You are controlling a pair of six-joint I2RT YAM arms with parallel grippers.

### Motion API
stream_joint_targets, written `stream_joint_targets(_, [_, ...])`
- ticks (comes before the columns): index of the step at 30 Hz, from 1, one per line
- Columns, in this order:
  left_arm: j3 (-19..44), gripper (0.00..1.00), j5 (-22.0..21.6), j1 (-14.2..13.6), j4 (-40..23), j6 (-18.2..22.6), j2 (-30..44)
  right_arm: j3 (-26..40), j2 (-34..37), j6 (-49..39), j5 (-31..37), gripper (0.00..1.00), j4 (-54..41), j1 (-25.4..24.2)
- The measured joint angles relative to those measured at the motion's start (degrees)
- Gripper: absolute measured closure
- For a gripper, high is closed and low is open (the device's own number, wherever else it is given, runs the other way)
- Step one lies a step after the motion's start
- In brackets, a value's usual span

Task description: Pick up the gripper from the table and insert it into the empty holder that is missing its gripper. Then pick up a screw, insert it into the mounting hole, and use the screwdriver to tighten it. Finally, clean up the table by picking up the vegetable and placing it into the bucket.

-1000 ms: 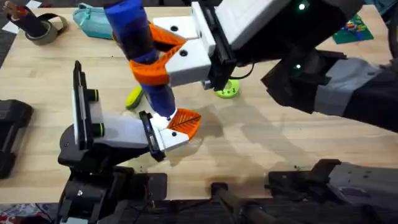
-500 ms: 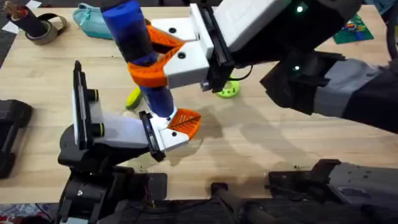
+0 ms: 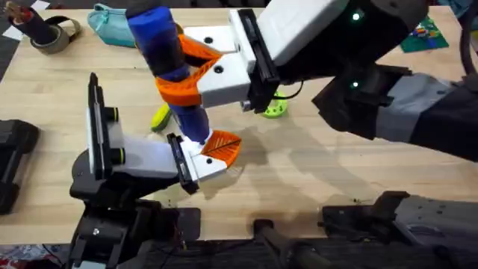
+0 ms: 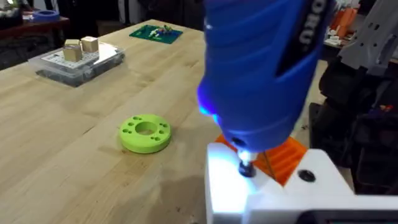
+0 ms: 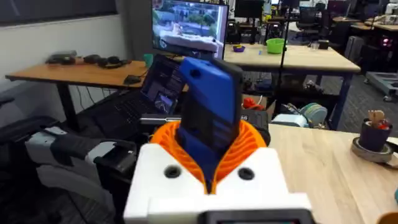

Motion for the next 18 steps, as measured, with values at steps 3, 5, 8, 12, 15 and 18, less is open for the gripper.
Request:
stream_joint_targets(3, [0.00, 0.992, 0.00, 0.00, 0.00, 0.00, 0.00, 0.00, 0.00, -0.21, 0.00, 0.975, 0.02, 0.00])
stream_joint_targets(5, [0.00, 0.992, -0.02, 0.00, 0.00, 0.00, 0.00, 0.00, 0.00, -0.23, -0.02, 0.975, 0.02, 0.00])
stream_joint_targets(8, [0.00, 0.992, -0.02, 0.00, 0.00, 0.00, 0.00, 0.00, 0.00, -0.23, -0.09, 0.975, -0.06, 0.00])
stream_joint_targets(12, [0.00, 0.992, 0.00, 0.00, -0.02, -0.02, 0.00, 0.00, 0.00, -0.43, -0.15, 0.975, -0.30, 0.00])
stream_joint_targets(15, [0.00, 0.992, 0.02, 0.00, -0.03, -0.16, 0.02, 0.00, 0.00, -0.85, -0.20, 0.975, -0.94, -0.02])
stream_joint_targets(18, [0.00, 0.992, 0.10, 0.00, -0.04, -0.22, 0.02, 0.00, 0.00, -1.22, -0.58, 0.975, -1.01, -0.02])
